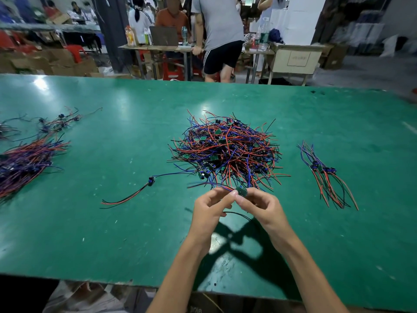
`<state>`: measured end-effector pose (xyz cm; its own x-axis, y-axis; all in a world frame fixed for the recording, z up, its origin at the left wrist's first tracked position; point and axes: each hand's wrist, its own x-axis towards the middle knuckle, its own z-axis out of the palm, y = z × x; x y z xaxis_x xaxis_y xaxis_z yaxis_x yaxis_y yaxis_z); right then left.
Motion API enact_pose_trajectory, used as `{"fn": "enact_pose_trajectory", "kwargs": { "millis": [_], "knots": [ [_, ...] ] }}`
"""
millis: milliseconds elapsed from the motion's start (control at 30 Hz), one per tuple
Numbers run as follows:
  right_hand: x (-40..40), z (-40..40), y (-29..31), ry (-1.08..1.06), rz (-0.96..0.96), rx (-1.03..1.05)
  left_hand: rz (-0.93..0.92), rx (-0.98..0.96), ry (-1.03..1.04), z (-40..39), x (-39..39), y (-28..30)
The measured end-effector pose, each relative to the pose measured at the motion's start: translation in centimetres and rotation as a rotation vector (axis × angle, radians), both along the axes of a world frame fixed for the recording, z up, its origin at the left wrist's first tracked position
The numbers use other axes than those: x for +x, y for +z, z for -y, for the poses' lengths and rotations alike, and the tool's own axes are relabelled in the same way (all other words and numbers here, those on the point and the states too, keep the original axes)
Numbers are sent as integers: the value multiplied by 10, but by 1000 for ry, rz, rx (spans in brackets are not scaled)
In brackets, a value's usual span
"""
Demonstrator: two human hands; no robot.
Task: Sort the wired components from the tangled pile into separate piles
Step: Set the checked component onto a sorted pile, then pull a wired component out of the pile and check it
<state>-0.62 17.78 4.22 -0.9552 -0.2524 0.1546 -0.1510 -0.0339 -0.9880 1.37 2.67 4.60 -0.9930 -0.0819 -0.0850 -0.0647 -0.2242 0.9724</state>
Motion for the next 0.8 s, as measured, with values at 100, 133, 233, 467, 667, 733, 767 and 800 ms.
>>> {"fn": "enact_pose_trajectory", "kwargs": {
  "millis": [100,133,233,467,667,733,767,800],
  "knots": [
    [1,6,3,-83,-26,-1,4,83,-15,-1,2,2],
    [0,6,5,-93,-32,9,4,106,-14,-1,1,3],
    [-2,4,9,-91,-22,30,-12,129,-27,2,0,5],
    [-5,-2,14,-22,48,54,8,147,-29,1,1,9],
    [-8,-3,14,7,173,-87,53,166,-60,0,0,10],
    [-8,-5,17,16,219,-85,78,163,-57,0,-1,10],
    [-7,-6,18,26,238,-80,91,172,-56,0,-1,9],
    [-7,-6,20,37,256,-80,103,184,-54,1,-2,8]
  ]
}}
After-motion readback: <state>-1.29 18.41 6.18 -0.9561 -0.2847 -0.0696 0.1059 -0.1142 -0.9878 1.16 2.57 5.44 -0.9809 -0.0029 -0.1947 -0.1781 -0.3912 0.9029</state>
